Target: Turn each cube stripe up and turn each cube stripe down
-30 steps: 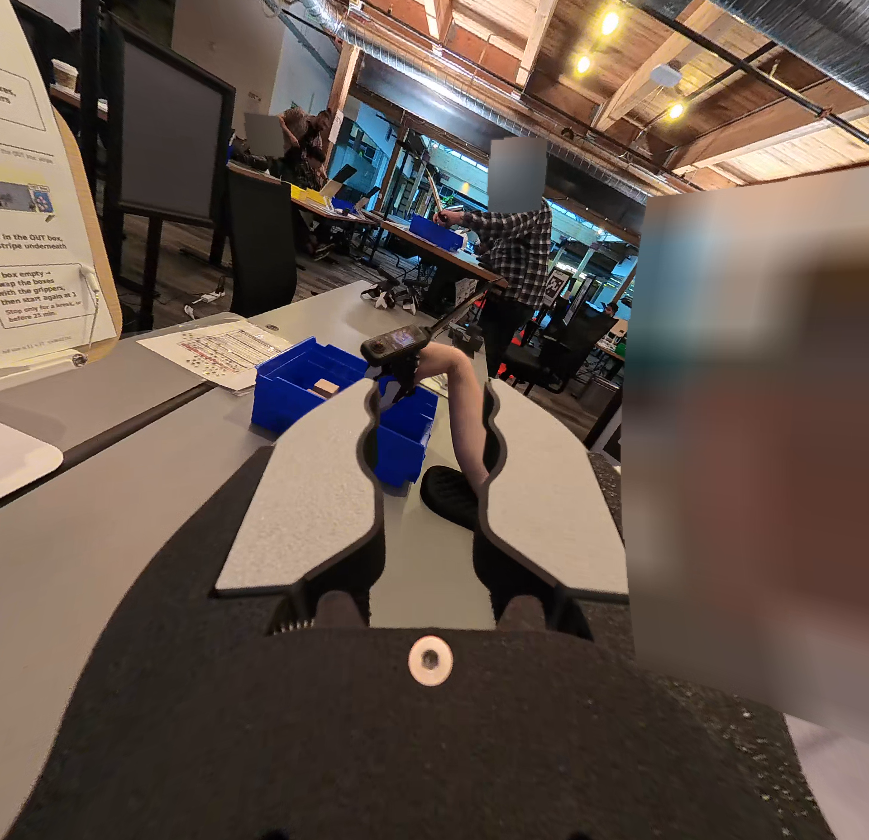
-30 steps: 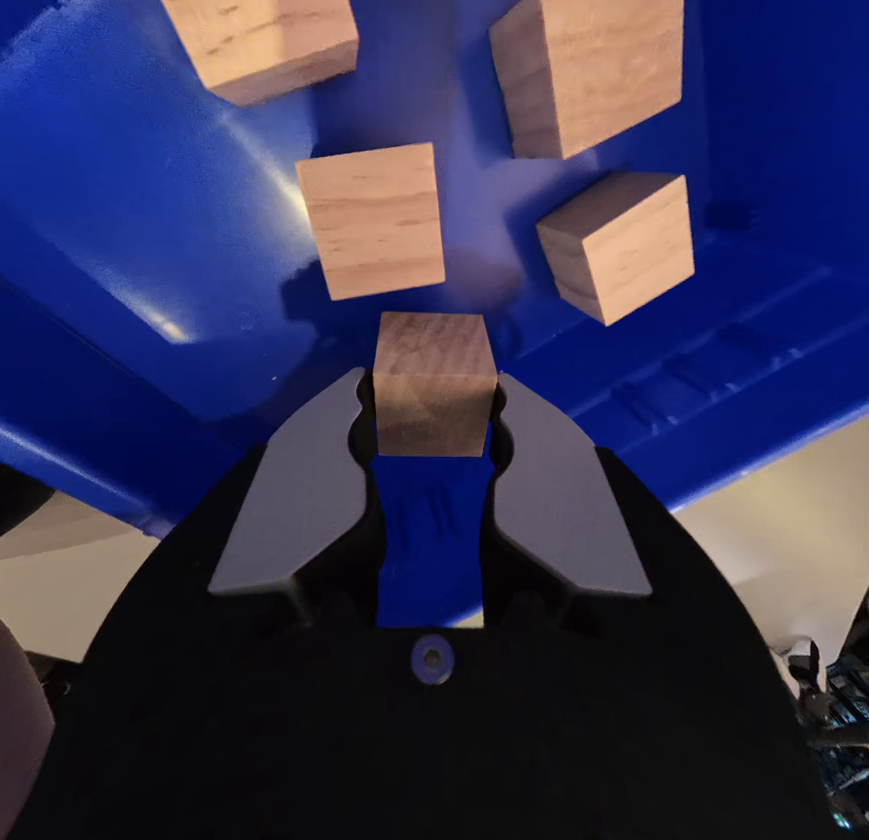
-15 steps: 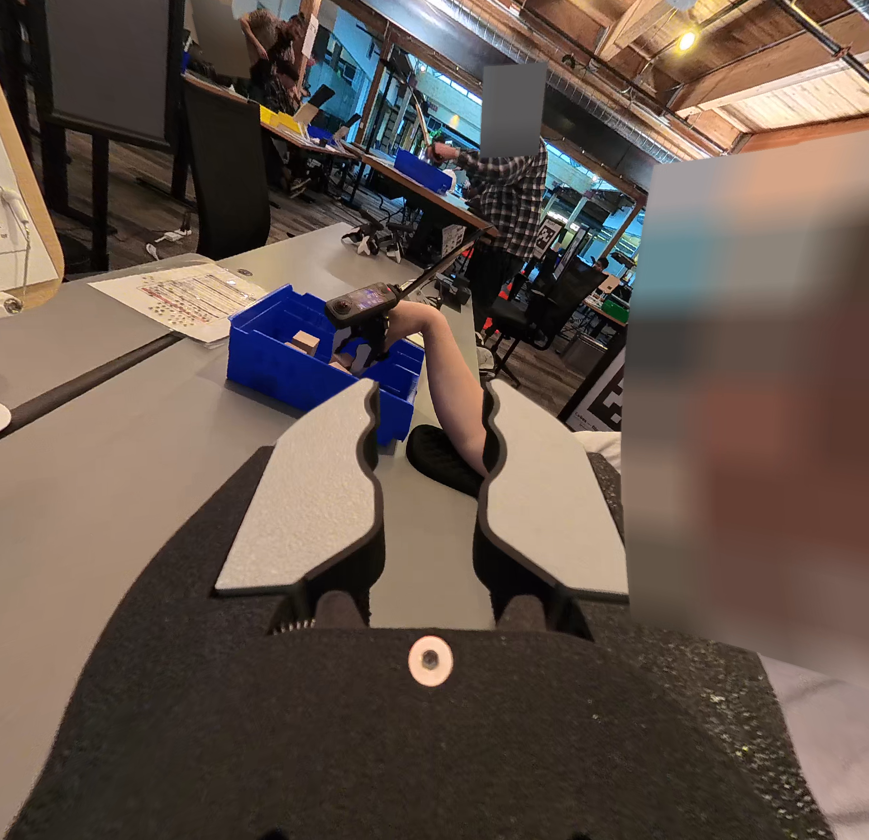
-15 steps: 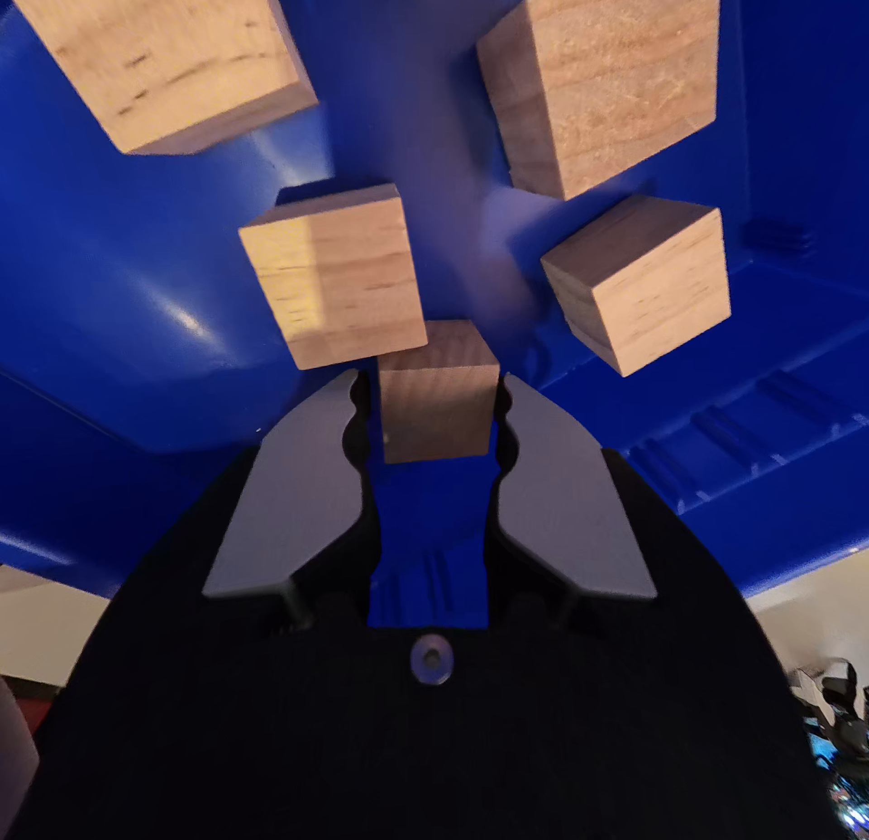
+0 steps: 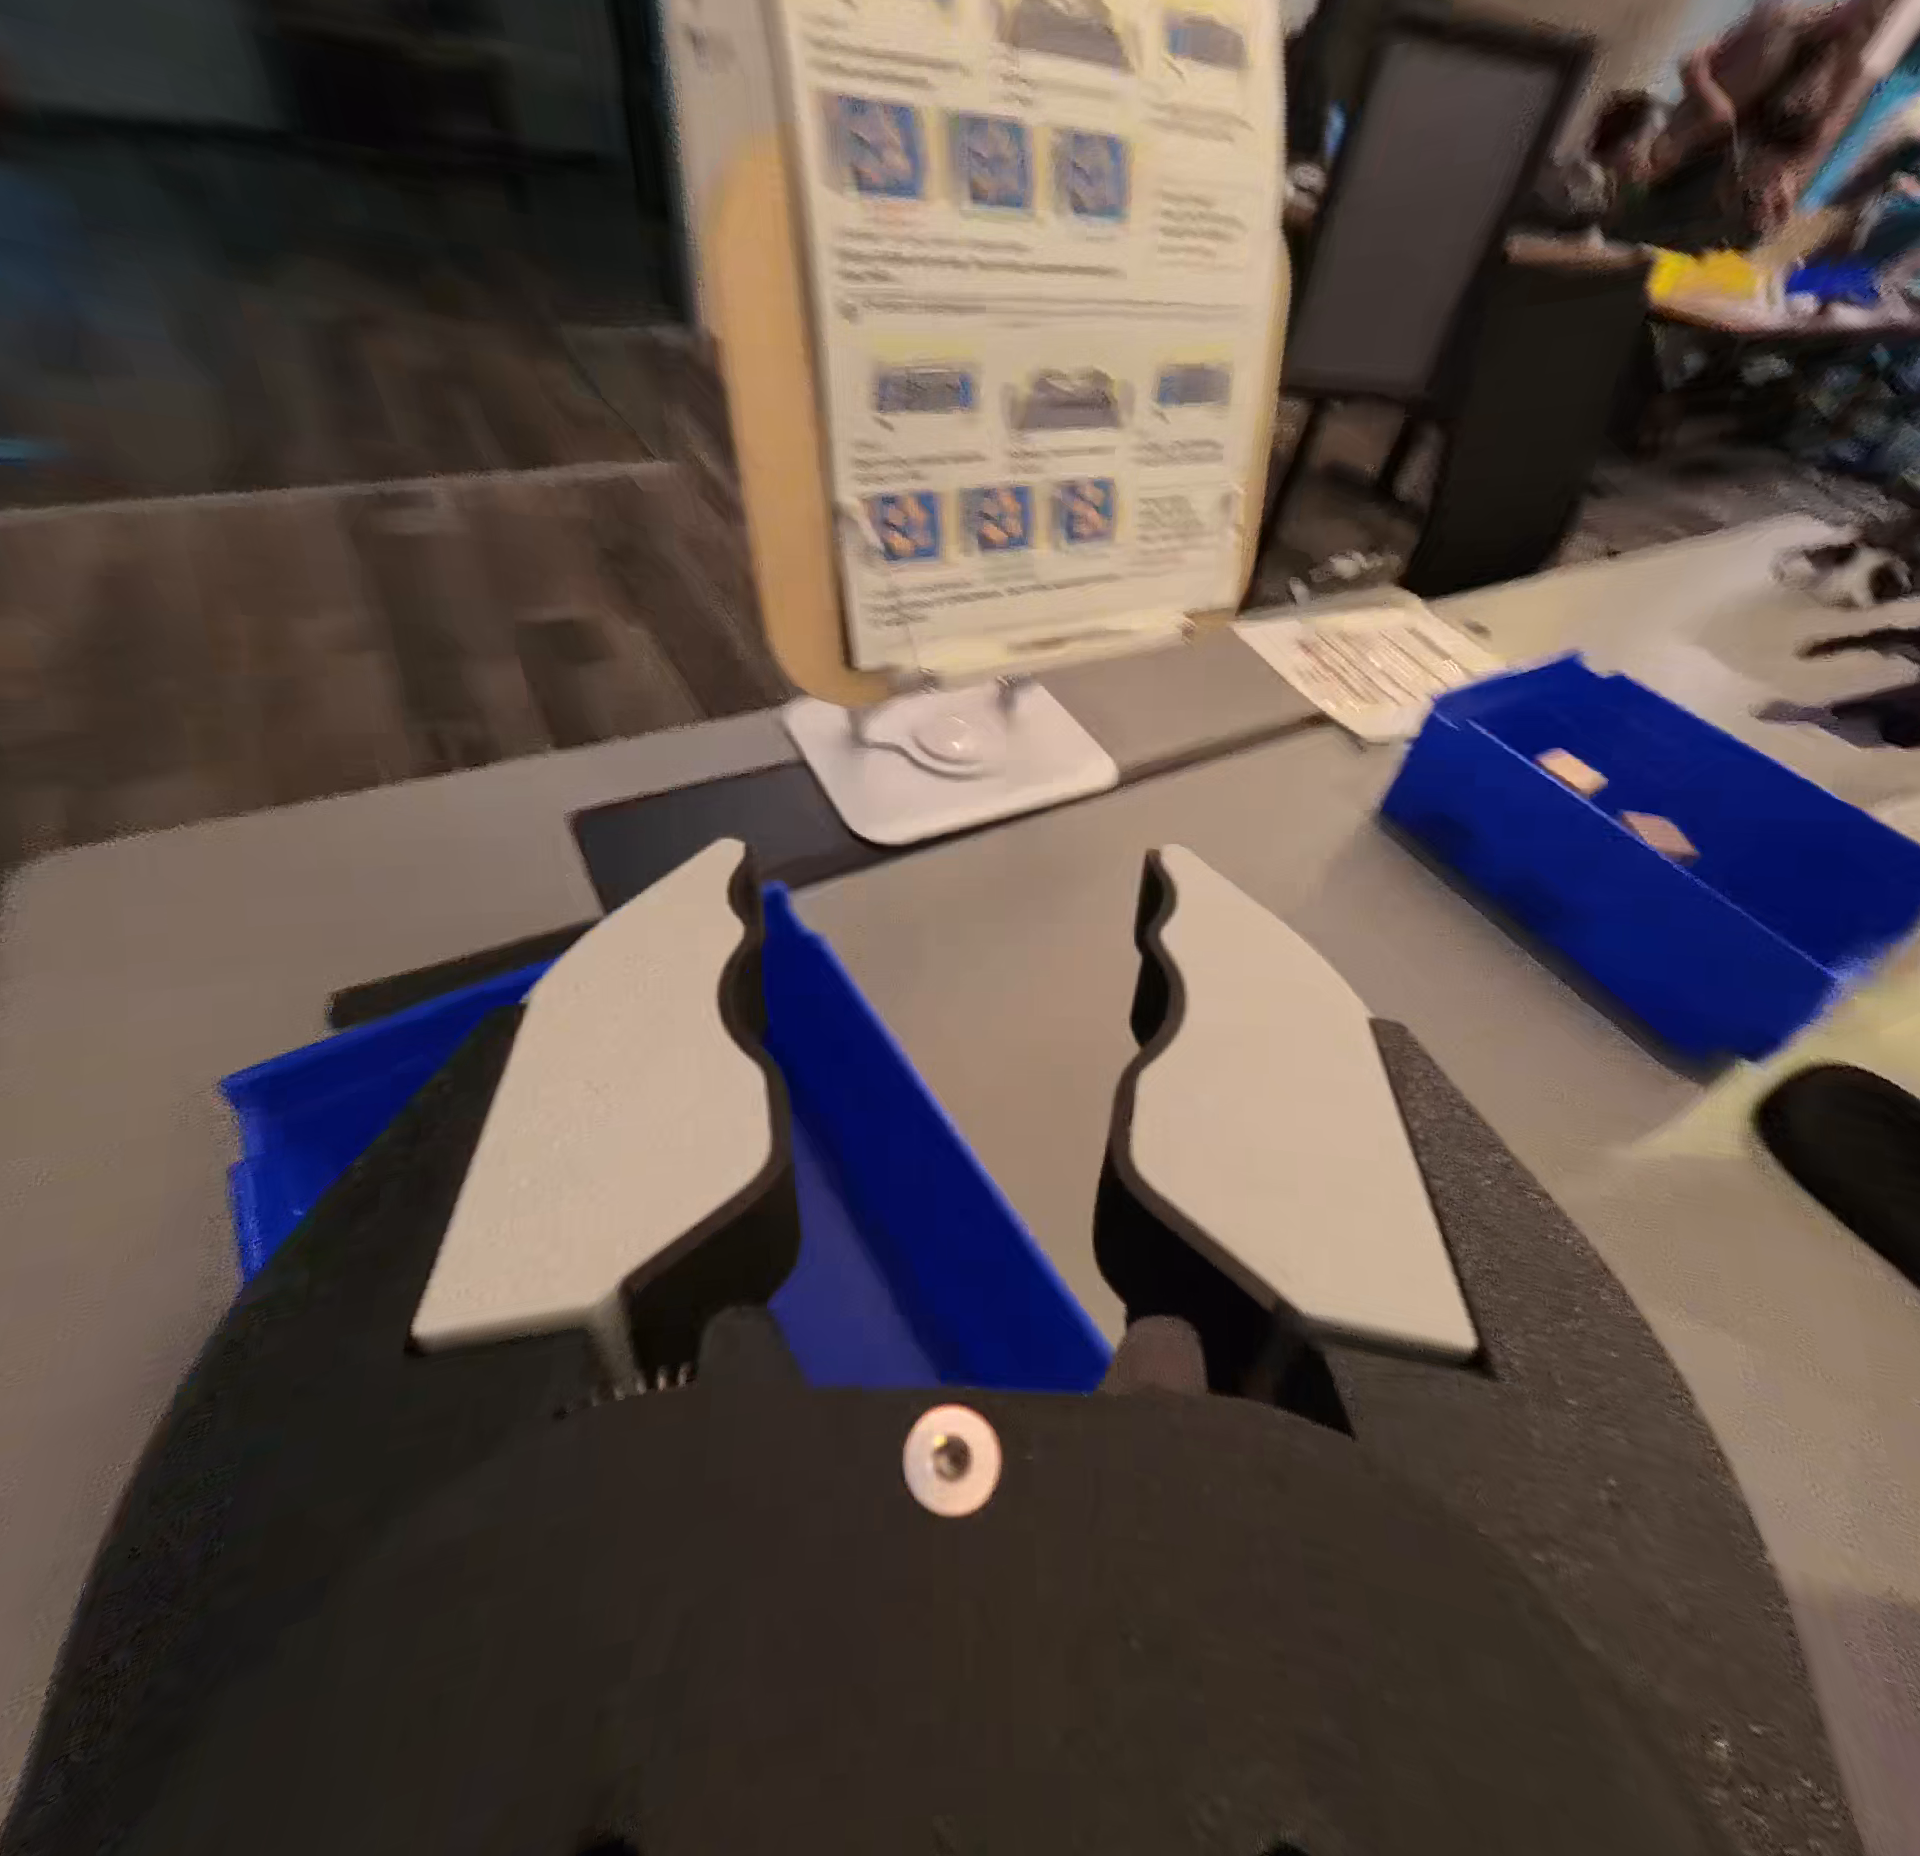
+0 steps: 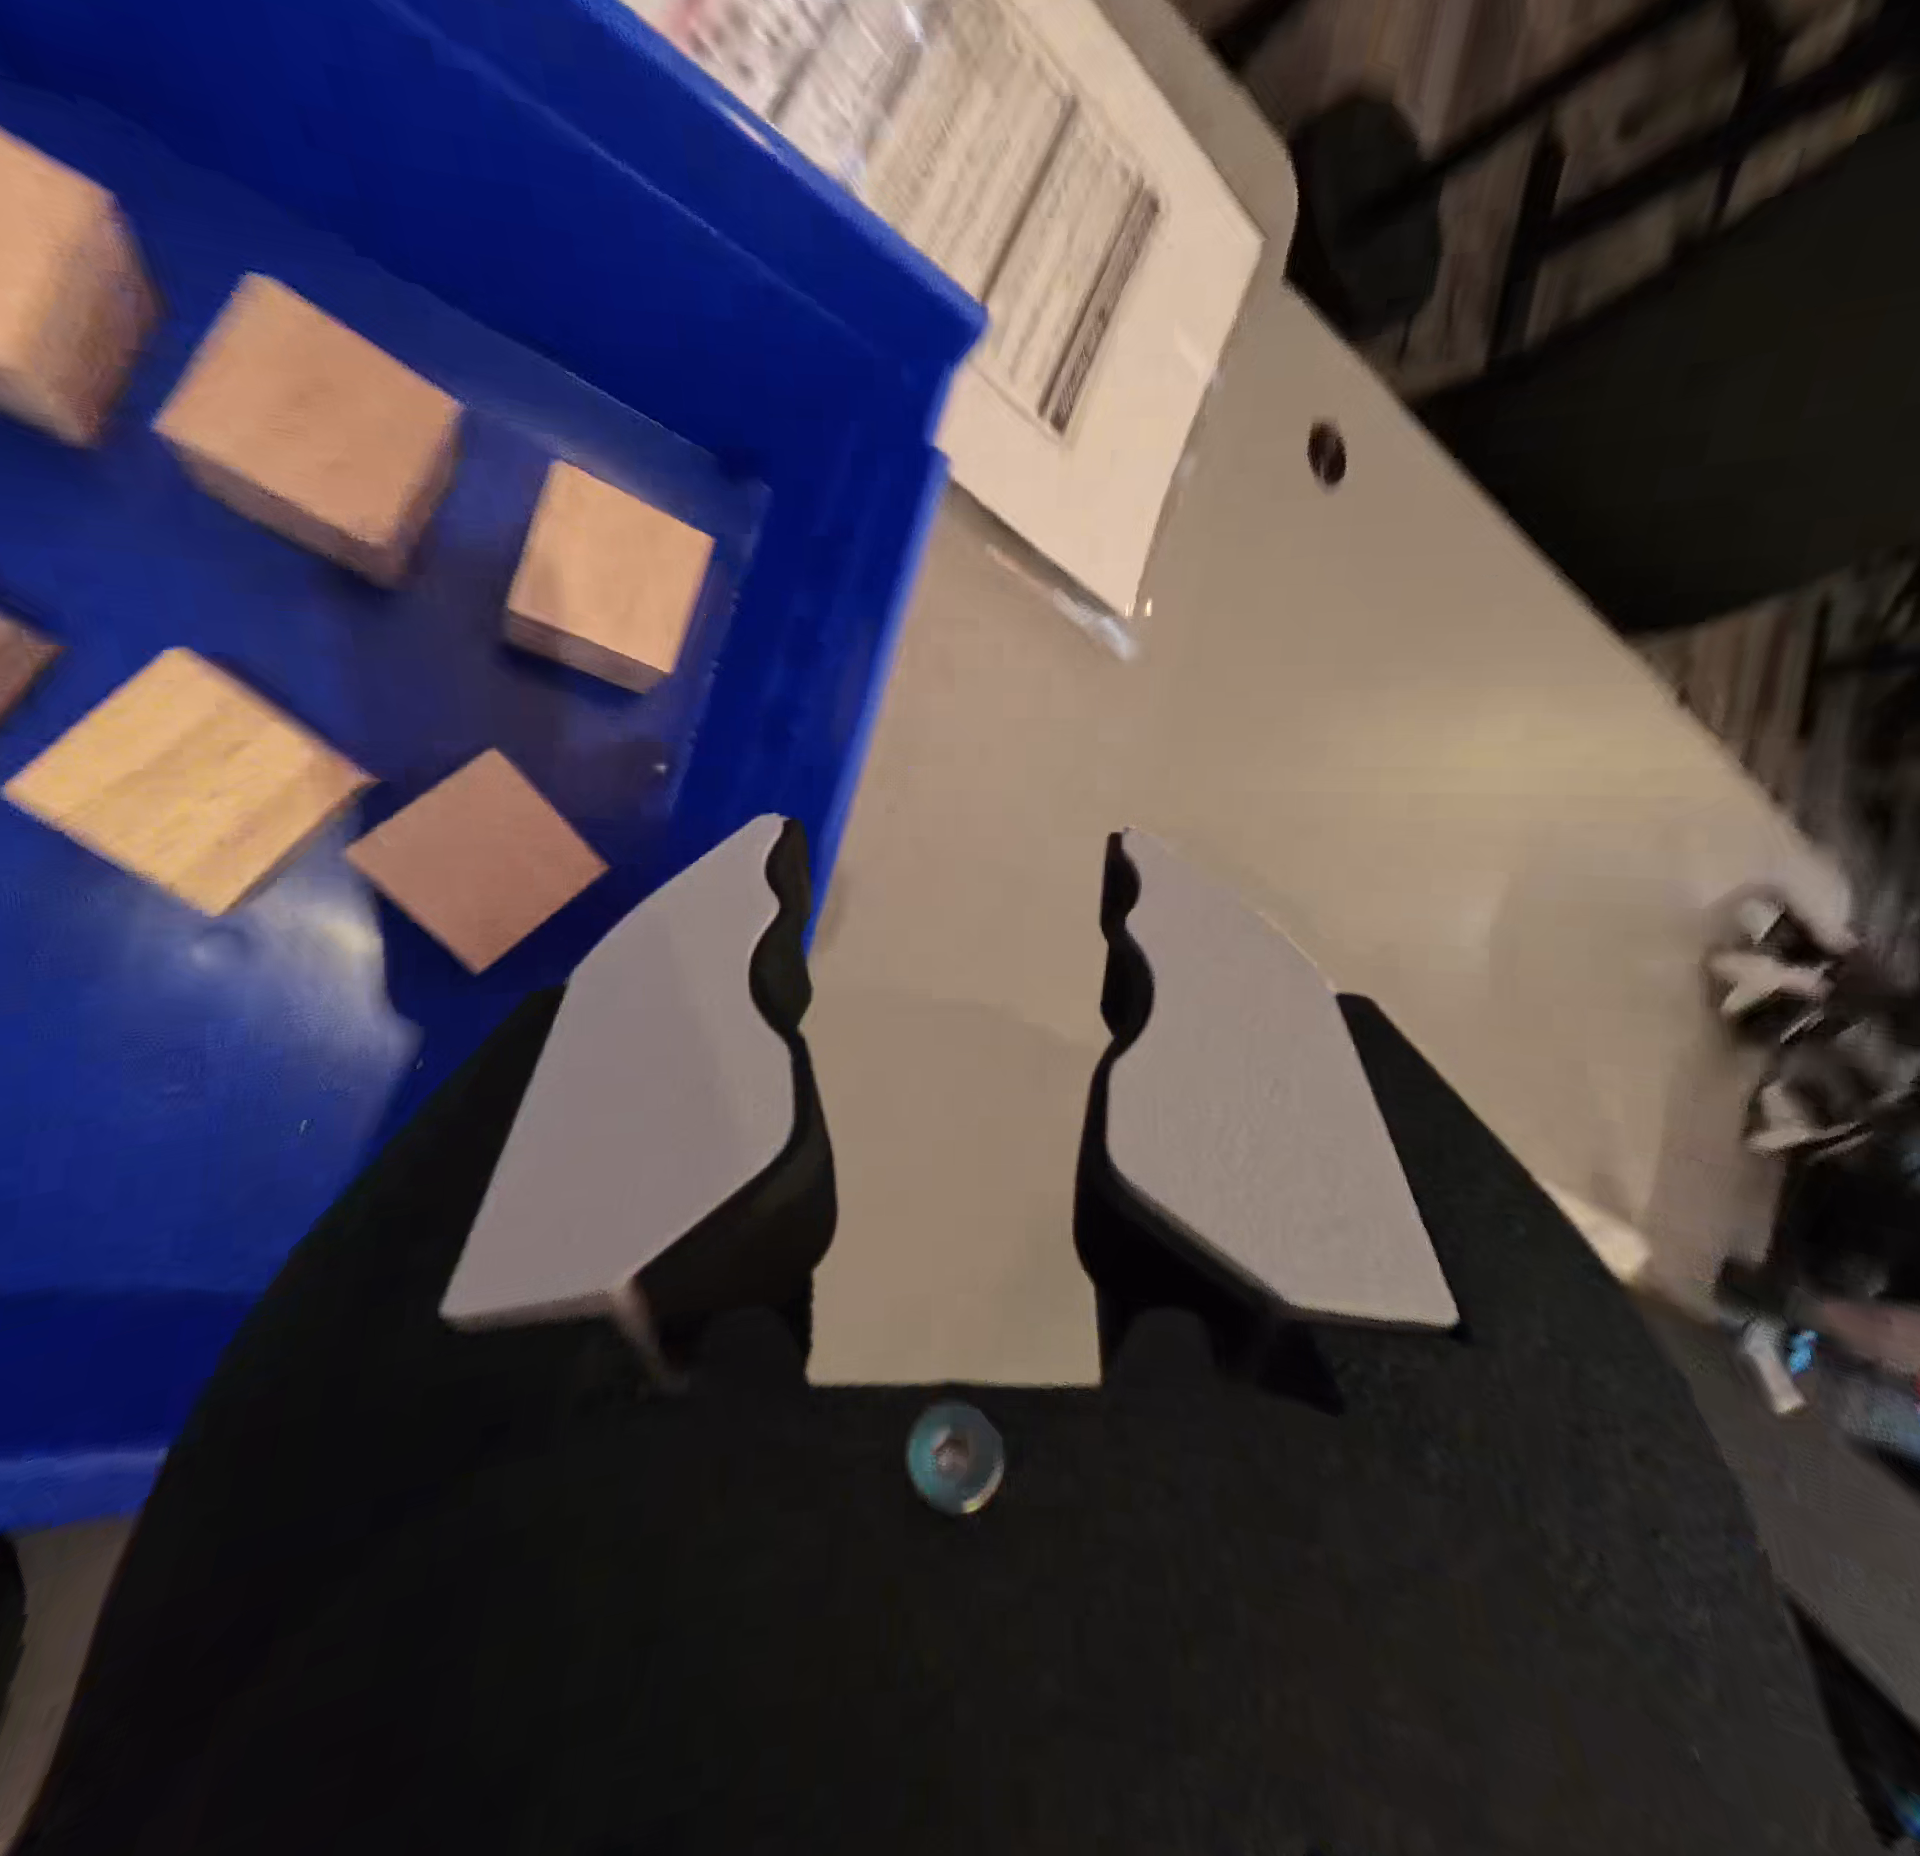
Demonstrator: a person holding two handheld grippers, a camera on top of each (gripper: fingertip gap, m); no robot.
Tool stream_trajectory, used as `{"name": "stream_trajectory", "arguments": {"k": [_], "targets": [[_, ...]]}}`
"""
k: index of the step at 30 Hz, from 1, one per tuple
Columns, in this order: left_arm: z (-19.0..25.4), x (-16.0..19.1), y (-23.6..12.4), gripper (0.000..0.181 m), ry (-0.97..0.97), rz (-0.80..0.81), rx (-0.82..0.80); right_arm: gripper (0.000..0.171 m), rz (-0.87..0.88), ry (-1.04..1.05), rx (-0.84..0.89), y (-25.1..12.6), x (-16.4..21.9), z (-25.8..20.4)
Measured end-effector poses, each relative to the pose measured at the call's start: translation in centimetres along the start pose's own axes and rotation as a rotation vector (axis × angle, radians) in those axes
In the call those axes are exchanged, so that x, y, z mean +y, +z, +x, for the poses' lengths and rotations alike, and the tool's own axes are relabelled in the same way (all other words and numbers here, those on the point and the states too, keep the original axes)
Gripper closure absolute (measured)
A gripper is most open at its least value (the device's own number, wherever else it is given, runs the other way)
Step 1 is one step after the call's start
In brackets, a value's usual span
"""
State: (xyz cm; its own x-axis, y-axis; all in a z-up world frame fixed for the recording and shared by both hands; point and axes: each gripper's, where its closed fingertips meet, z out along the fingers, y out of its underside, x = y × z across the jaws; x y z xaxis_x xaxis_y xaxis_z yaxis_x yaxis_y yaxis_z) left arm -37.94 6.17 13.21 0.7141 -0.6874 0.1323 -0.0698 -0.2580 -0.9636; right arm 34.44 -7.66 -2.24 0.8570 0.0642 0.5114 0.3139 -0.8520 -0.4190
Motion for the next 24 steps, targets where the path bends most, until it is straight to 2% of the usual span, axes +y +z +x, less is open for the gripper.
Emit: {"name": "stream_trajectory", "arguments": {"k": [2,4,7,9,11,14,17,18,22,24], "targets": [[-1.9,0.3,0.2,0.126,-0.06,0.09,0.078,0.118,-0.033,0.11,-0.08,2.0,0.9,-0.4],[-5.0,2.2,0.5,0.14,-0.22,-0.01,0.056,0.118,-0.047,0.192,-0.173,3.5,1.3,-1.4],[-9.9,6.8,-0.4,0.141,-0.237,-0.253,-0.213,0.12,-0.113,0.249,-0.24,5.1,2.4,-2.4],[-13.0,8.7,-1.5,0.137,-0.211,-0.346,-0.396,0.118,-0.156,0.266,-0.282,6.0,3.0,-3.1],[-15.0,10.0,-2.1,0.136,-0.225,-0.4,-0.498,0.122,-0.183,0.277,-0.319,6.6,3.3,-3.8],[-17.1,12.9,-2.9,0.132,-0.249,-0.542,-0.608,0.139,-0.195,0.311,-0.447,6.3,2.8,-5.6],[-19.0,17.1,-4.2,0.129,-0.309,-0.757,-0.729,0.157,-0.219,0.32,-0.443,6.3,2.8,-5.8],[-19.1,18.5,-4.2,0.129,-0.343,-0.817,-0.722,0.162,-0.224,0.317,-0.437,6.3,2.8,-5.8],[-18.2,22.1,-3.1,0.135,-0.514,-0.928,-0.604,0.164,-0.238,0.332,-0.438,6.2,2.8,-5.9],[-18.1,22.9,-2.9,0.16,-0.531,-0.962,-0.579,0.166,-0.249,0.371,-0.459,6.2,2.8,-6.0]]}}
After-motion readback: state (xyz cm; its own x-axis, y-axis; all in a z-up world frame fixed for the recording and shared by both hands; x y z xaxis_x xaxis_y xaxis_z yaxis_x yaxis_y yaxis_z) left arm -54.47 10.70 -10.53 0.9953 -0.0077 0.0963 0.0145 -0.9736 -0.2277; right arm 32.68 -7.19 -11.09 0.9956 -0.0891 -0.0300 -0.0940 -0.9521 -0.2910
